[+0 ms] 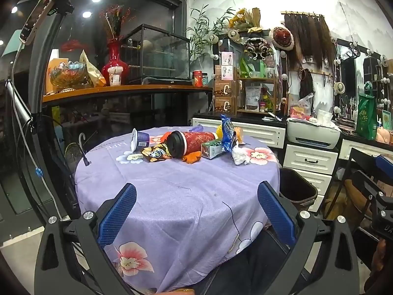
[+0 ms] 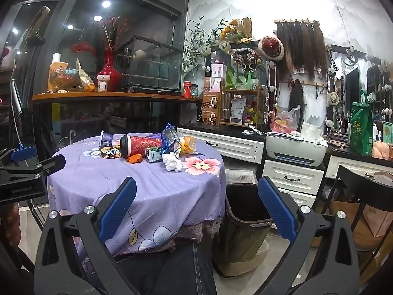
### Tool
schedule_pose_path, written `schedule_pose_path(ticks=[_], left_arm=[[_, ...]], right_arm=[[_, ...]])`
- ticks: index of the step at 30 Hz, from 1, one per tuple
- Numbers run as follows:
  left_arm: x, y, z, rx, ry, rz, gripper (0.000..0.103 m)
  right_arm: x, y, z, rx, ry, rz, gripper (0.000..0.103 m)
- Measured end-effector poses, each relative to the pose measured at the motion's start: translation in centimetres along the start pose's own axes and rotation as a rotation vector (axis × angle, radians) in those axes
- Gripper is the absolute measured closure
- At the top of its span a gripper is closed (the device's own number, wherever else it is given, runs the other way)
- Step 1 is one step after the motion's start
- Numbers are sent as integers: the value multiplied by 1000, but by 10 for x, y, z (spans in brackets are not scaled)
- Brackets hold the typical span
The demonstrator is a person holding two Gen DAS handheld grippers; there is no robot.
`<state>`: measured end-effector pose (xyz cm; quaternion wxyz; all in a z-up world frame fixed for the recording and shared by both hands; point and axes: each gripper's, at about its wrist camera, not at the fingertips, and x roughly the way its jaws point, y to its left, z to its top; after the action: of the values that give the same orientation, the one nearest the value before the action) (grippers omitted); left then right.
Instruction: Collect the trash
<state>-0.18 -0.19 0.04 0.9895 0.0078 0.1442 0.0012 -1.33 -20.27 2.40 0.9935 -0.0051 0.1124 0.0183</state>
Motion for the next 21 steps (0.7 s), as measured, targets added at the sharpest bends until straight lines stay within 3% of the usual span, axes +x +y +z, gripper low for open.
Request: schedule_pose_path(ticks=[21], left_arm=[[1, 1, 0, 1, 1, 1, 5]], right_arm=[[0, 1, 0, 1, 2, 1, 5]])
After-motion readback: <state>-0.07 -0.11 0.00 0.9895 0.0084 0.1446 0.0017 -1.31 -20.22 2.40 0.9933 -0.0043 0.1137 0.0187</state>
